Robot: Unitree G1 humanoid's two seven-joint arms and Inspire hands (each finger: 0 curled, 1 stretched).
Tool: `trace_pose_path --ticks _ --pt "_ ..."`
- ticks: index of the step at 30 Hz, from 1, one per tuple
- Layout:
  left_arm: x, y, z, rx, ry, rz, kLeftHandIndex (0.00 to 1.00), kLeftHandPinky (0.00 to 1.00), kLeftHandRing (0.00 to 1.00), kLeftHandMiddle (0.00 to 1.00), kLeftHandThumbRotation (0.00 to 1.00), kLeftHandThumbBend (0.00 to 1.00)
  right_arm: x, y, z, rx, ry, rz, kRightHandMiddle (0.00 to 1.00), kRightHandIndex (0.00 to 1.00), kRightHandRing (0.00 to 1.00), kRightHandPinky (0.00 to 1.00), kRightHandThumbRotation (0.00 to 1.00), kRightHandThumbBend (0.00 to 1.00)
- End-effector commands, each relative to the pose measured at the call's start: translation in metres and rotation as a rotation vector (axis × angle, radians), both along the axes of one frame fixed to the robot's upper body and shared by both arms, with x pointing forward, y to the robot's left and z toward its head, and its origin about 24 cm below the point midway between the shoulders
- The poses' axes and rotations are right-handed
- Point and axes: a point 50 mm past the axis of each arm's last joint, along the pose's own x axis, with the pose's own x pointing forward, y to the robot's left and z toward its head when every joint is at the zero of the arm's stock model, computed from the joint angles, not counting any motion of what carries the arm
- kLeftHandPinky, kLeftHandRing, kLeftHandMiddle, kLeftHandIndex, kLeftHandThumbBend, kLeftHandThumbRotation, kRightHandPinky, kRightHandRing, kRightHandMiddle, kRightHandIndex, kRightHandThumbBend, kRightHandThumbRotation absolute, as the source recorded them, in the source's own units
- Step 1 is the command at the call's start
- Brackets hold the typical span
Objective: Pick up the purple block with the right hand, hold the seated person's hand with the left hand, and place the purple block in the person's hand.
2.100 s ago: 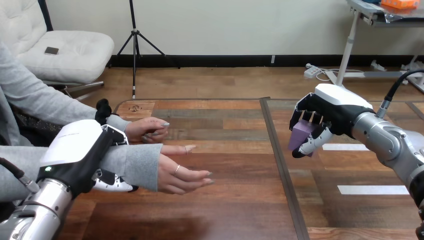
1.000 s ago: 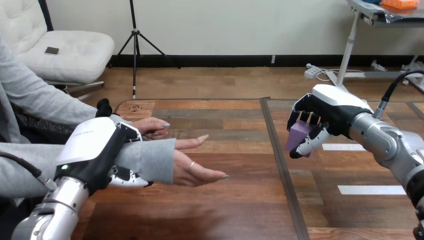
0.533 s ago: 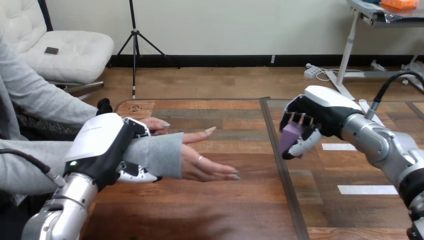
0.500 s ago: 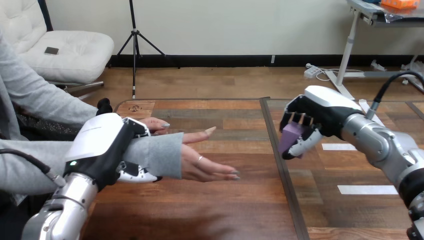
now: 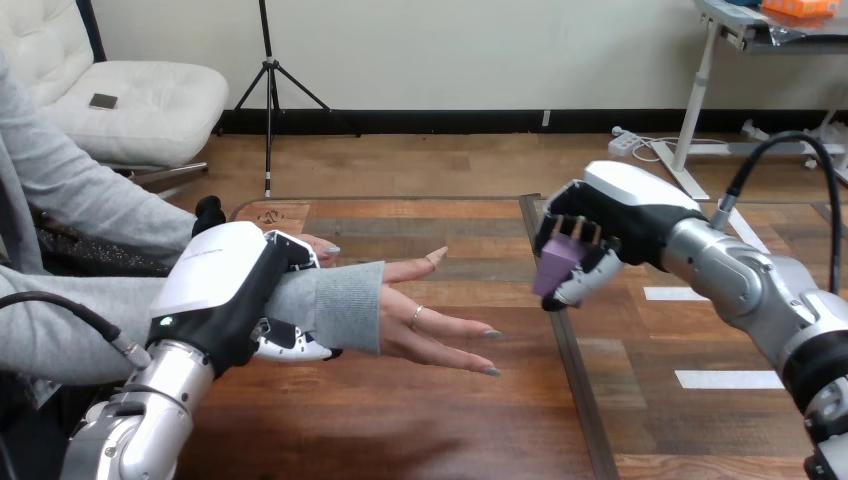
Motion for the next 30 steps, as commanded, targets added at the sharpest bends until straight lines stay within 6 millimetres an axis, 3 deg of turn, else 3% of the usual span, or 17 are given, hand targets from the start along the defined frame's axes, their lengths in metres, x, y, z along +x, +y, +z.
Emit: trace_pose_path --ticks 1,30 --pt "0.023 -0.03 0.062 -0.064 -0.264 -0.1 0.31 0.19 0.25 0.3 0.0 0.65 0.015 0.027 0.05 0.087 -0.155 0.088 0.45 0.45 0.4 0.36 0.0 0.71" --pt "0.025 -0.035 0.06 -0.074 -0.248 -0.118 0.32 0.19 0.26 0.31 0.0 0.64 0.01 0.055 0.057 0.131 -0.199 0.206 0.43 0.44 0.38 0.33 0.0 0.72"
